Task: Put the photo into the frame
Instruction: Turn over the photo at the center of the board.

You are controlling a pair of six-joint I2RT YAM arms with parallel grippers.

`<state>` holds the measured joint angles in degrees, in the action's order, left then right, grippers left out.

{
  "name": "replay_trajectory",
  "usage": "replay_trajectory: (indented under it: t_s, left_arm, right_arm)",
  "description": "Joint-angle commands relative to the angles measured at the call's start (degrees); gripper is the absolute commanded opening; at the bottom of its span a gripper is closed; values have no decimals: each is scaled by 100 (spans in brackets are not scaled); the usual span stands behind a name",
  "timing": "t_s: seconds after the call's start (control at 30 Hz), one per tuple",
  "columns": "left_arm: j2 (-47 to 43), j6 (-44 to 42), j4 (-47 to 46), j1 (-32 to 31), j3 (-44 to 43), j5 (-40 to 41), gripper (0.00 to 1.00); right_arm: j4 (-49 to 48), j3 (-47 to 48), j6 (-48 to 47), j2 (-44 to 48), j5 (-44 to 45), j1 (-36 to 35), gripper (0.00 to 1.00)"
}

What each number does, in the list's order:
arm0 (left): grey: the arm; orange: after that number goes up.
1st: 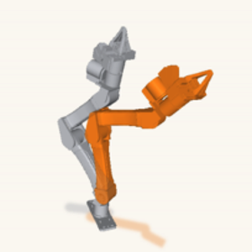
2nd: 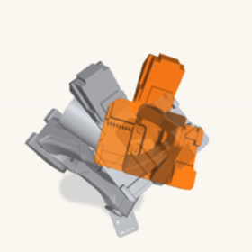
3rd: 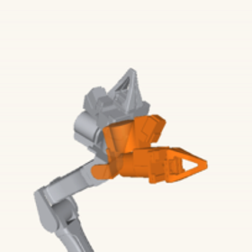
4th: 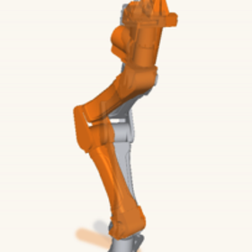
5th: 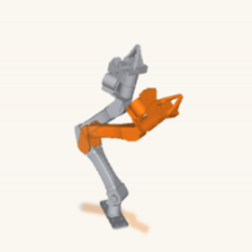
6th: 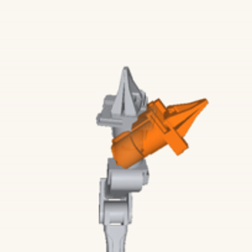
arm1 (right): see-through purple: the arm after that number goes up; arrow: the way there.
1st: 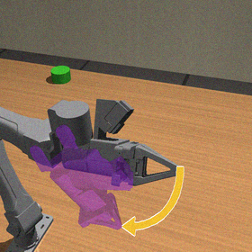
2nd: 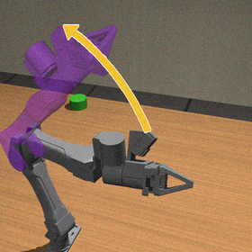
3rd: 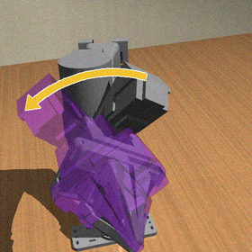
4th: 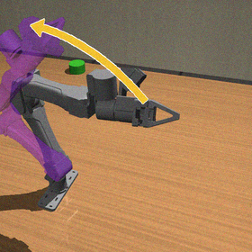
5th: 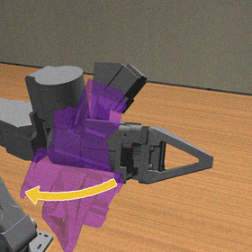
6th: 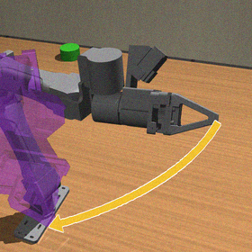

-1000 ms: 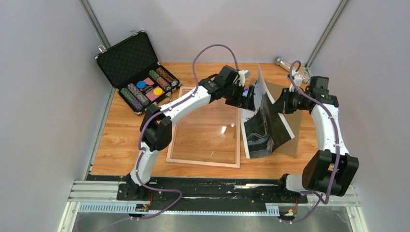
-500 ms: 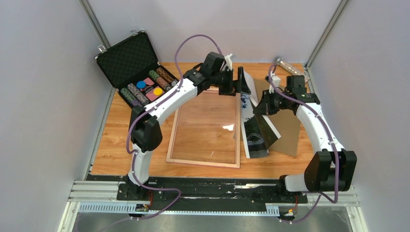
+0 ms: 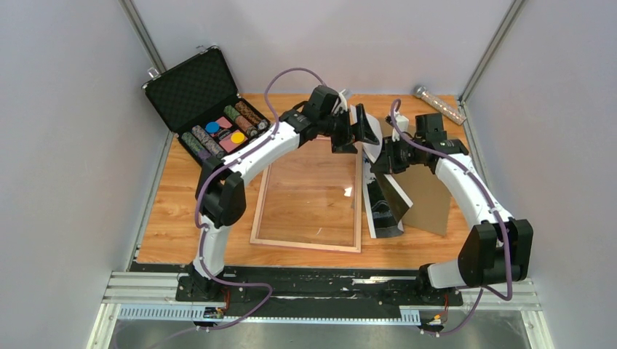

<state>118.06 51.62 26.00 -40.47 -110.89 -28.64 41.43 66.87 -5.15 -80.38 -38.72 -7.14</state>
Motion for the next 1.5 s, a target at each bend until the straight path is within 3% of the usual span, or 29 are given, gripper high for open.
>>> replay_trajectory:
  t_s: [0.0,0.37,0.6,0.93,1.23,1.47]
  left_arm:
    - [158,484,-262,13,204,-154,100]
    - [443,677,-420,21,267,-159,99]
    - [569,842,-531,21,425,-245,92]
    - [628,1065,-865,17,629,-425,72]
    - [767,1327,-1270,21,800,-624,43]
    - [793,1334,-1317,21,823,-652,33]
  right_arm:
    - [-324,-70,201,16,102,-84,10]
    - [-558,-324,314,141,75,-154,11]
    - [-779,-454,463,222,200,-252,13]
    - [-876,-504,480,185,212,-358,20]
    - [-890,-556,480,184,189,-427,23]
    - [-891,-620,453,274,207,-431,28]
